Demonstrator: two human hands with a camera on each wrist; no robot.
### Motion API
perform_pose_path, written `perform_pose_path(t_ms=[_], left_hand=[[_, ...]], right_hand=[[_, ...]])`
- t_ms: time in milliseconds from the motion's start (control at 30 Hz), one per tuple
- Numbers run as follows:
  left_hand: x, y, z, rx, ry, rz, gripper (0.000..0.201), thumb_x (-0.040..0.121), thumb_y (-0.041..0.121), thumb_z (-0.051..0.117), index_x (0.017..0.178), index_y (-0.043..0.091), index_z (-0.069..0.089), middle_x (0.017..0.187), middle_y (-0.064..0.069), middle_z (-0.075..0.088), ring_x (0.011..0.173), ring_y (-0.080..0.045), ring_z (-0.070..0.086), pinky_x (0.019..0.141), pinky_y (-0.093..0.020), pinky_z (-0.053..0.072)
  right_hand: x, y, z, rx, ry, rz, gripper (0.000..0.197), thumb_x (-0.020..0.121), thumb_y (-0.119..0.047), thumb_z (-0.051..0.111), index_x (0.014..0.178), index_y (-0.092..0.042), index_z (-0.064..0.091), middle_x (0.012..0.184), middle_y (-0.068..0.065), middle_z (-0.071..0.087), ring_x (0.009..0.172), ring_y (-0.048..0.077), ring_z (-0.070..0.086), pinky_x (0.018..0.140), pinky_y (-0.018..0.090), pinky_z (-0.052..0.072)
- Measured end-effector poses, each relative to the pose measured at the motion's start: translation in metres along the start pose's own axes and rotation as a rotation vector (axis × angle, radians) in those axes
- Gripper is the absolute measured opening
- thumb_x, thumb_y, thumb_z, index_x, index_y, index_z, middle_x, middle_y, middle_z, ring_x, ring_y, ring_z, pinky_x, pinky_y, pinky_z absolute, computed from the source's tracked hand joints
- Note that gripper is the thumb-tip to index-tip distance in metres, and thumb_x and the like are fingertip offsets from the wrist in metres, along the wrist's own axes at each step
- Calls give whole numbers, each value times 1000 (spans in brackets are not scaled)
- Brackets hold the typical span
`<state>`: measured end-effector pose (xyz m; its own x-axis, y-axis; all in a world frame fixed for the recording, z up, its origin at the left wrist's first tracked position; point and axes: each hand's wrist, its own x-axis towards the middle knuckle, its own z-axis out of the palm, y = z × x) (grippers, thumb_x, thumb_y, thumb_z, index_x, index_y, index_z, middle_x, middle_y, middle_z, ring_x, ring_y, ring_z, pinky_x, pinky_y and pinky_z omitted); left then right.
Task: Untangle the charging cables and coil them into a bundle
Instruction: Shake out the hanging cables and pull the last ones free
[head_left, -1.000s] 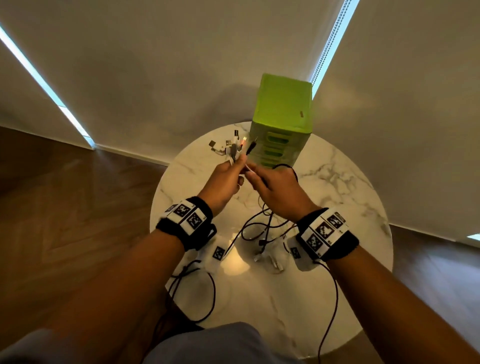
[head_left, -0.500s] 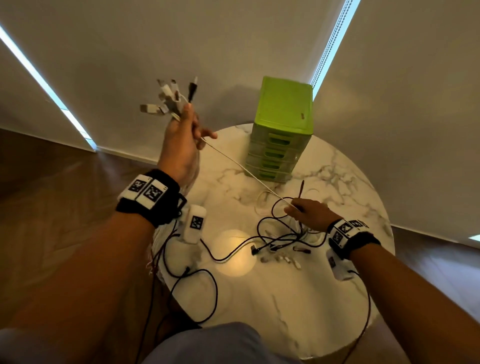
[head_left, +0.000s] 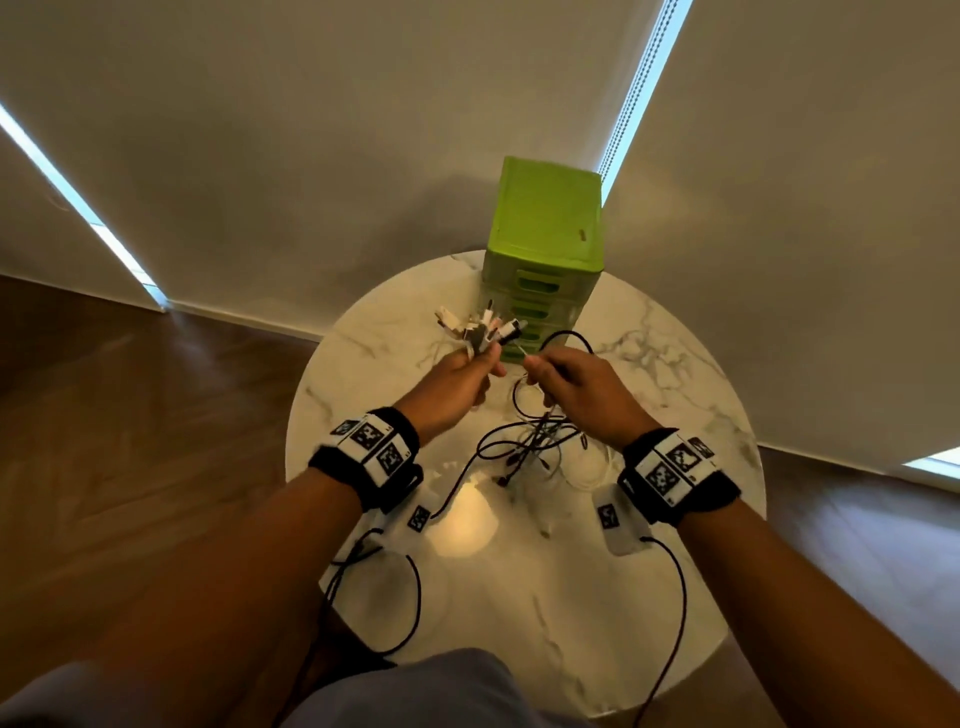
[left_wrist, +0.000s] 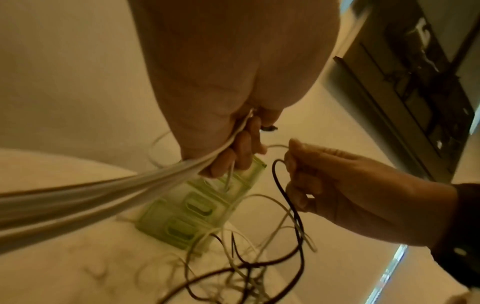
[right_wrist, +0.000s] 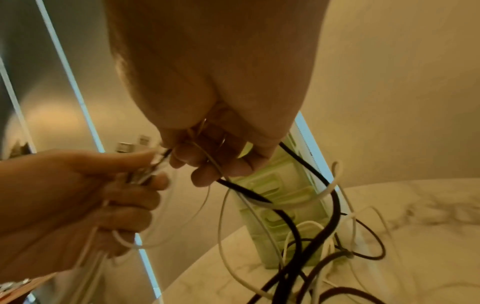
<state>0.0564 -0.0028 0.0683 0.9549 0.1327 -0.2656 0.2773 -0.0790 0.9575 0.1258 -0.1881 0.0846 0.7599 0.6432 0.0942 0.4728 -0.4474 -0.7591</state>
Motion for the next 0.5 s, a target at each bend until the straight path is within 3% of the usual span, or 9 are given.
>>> perform_pose_path(t_ms=[100,167,267,367,500], left_hand=[[0,3,9,-195,-120,-18,34,107,47,38,106,23,61,60,10,35,54,-7,30,56,-26,21],[0,5,10,-219,-127,-4,34,106,48,42,103,20,62,59,9,42,54,-6,36,56,-26,24],[2,10,9,-107,-75,46,27,108,33,44,90,18,58,57,15,50,52,-1,43,59,-22,34],[6,16,3,-82,-10,108,27,108,25,43,85,17,54,68,5,44,54,-4,36,56,-21,31],[5,31,-13,-263,159,130,30,107,19,46,78,19,54,64,9,50,52,2,46,53,-12,37]], right_hand=[[-6,-9,10,-39,-72,-86,22,103,-27,55,95,-14,70,85,-13,66,74,-6,59,65,10,43],[-9,-7,16,-66,-106,-92,24,103,-28,54,95,-12,70,93,-14,66,75,-11,57,67,9,40],[-11,5,22,-104,-191,-13,30,103,-36,50,90,-15,67,80,-13,62,71,-3,57,67,15,42],[-10,24,23,-187,-283,77,32,104,-41,48,91,-16,65,81,-5,64,74,7,57,75,31,48],[-11,67,9,-400,-356,206,30,104,-44,45,89,-23,60,87,0,63,88,24,61,81,39,49]])
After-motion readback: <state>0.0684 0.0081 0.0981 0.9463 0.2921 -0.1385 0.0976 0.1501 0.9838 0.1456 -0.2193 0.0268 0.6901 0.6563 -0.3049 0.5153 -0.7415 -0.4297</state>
